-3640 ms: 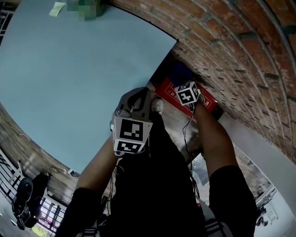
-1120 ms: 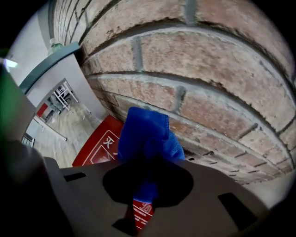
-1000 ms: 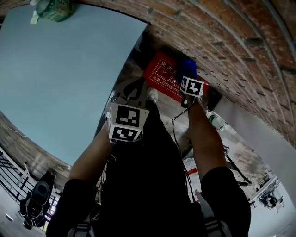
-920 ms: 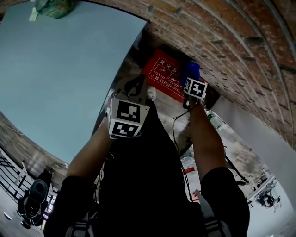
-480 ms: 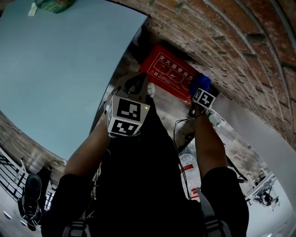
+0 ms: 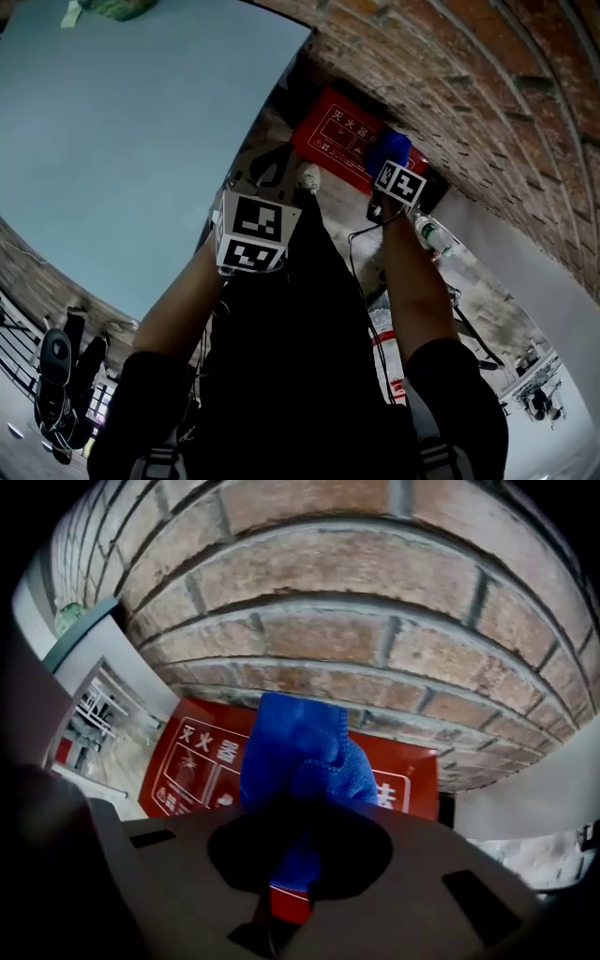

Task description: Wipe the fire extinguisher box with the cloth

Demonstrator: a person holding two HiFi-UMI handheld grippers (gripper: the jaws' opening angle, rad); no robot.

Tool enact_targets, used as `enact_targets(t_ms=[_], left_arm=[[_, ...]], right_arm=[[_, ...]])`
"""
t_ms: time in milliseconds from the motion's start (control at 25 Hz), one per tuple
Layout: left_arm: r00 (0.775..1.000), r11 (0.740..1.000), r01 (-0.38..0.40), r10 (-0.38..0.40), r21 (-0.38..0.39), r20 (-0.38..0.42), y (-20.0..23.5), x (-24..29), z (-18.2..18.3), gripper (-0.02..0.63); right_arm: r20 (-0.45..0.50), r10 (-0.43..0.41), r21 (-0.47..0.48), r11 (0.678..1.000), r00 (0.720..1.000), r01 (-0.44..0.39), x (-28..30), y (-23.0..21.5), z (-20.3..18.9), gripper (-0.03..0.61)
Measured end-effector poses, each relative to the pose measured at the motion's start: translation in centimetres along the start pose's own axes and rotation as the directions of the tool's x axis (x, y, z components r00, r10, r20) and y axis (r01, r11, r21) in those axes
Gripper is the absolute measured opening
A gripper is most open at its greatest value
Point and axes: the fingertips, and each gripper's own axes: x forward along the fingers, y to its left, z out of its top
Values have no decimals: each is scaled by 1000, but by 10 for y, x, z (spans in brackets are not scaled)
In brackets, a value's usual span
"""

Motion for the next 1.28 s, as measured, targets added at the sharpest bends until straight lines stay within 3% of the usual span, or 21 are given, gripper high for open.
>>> enact_targets(t_ms=[360,600,800,920,1080,1280], left_arm=[[1000,999,-30,30,-18,-3,12,-10,-9,6],[999,999,-40,40,-28,-7,19,-13,-17,6],[999,999,-33,33,-25,-9,19,-13,-20,6],[1000,1000,-21,21,-17,-5,16,-11,-16,6],[1000,1000,-9,9,3,2,11,-8,-9,6],[1000,1000,18,-18,-2,-12,2,1,-10,6]], right_arm=[[-34,170,-124,977,985,-173,16,119,24,48],[-116,240,-316,911,964,-265,17,179,20,48],[-164,274,-361,877,948,-316,10,194,-13,48],[-151,262,-360,884,953,-299,5,188,-28,48],[-117,250,-253,928,961,-273,3,169,-37,48],[-99,235,-158,956,967,-249,1,135,-42,48]])
